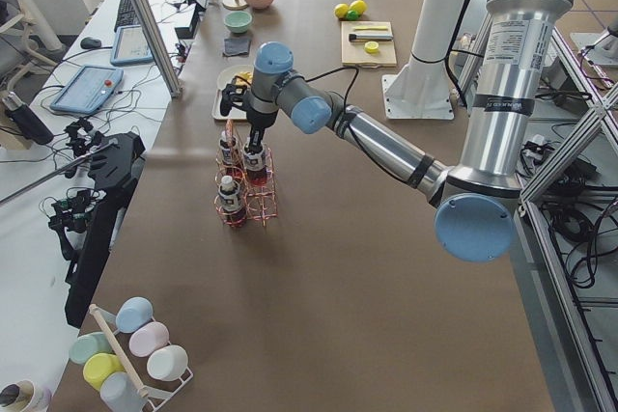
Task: Place tea on tray
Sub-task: 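Lift the tea bottle out of the rack with the left gripper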
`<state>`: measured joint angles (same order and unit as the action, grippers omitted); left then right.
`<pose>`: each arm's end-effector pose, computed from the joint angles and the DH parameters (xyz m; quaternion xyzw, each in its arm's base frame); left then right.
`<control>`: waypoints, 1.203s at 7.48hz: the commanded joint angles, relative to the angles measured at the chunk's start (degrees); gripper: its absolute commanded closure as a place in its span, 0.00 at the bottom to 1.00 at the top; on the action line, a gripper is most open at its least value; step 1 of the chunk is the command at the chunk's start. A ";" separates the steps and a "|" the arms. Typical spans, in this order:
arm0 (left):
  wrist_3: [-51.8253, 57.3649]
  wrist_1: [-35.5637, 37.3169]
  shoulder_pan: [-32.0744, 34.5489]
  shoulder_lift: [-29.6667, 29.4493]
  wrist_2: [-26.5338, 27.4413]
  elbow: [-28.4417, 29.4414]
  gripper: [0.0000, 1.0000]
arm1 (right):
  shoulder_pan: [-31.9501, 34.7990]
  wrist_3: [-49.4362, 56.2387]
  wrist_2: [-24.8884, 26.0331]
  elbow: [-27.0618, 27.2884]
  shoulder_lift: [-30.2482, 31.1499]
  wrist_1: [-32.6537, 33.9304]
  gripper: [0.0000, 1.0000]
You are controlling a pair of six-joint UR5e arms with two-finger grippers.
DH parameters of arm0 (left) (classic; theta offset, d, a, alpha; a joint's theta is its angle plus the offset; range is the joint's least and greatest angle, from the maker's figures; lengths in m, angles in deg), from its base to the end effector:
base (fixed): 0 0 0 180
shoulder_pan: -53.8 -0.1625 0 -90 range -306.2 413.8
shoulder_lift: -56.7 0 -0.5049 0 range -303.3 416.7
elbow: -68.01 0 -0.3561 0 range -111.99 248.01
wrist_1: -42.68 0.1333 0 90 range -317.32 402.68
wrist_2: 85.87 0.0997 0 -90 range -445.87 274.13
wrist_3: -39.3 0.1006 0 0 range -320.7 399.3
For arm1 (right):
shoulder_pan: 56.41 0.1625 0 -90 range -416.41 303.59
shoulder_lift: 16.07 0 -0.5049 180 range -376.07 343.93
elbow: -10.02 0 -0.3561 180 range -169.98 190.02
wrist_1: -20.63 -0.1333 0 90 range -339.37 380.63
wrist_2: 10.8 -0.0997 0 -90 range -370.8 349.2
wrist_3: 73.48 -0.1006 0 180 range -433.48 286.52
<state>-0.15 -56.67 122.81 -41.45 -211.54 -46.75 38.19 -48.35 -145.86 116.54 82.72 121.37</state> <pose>0.1092 -0.4929 0.4623 0.1527 0.4196 -0.0334 0.8942 0.0917 -0.3654 0.6898 0.0748 -0.3764 -0.1546 0.9104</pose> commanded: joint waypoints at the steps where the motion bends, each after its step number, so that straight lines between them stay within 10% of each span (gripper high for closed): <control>1: 6.46 14.82 5.51 -0.03 -0.98 -10.45 1.00 | -0.03 -0.08 -0.38 -0.09 -0.09 -0.20 0.00; 5: -0.16 44.10 -4.45 -18.78 3.04 -18.49 1.00 | -0.11 -0.08 -0.38 -0.44 0.00 -0.99 0.00; 9: -20.47 44.85 -24.82 -37.68 13.39 -7.10 1.00 | -0.47 -0.08 -0.38 -0.88 0.00 -1.08 0.00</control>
<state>-13.82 -12.07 106.88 -70.49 -203.68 -60.23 37.78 -48.43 -146.24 115.76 82.71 120.38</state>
